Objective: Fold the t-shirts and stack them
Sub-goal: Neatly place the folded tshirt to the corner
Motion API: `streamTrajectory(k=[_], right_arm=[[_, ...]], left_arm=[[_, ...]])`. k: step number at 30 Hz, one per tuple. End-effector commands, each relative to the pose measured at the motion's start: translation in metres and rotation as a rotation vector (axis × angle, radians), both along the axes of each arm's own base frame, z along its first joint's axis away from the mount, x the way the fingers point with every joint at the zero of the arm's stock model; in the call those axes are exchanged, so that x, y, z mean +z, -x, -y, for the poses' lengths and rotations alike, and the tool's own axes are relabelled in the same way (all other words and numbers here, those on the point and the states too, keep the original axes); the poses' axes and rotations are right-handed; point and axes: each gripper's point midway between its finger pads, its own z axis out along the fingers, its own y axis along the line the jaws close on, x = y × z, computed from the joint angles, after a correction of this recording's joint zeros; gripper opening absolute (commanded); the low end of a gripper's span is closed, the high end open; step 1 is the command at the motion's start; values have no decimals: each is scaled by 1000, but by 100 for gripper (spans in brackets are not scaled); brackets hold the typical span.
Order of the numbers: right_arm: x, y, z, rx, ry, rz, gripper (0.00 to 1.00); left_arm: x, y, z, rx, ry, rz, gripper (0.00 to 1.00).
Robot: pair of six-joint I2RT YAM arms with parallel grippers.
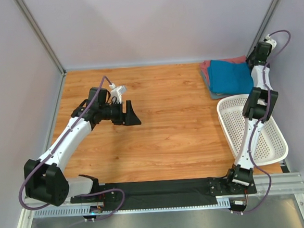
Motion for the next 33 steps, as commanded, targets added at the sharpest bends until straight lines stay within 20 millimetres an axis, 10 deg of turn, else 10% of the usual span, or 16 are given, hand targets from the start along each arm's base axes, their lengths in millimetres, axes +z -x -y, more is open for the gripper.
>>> streamTrajectory(k=[1,10,17,27,33], right_arm=[[73,-3,8,-6,74,119,19],[131,52,-13,-35,-3,55,30],[97,59,-46,136,-129,-23,43],[63,46,1,265,-139,20,50],[32,32,-15,428,-188,44,49]], left_arm=[[21,-4,4,-21,28,76,80],[33,1,1,-15,40,120,80],[43,7,-1,-16,53,162,81],[34,4,0,-20,41,130,81],[31,-2,5,-31,47,100,80]])
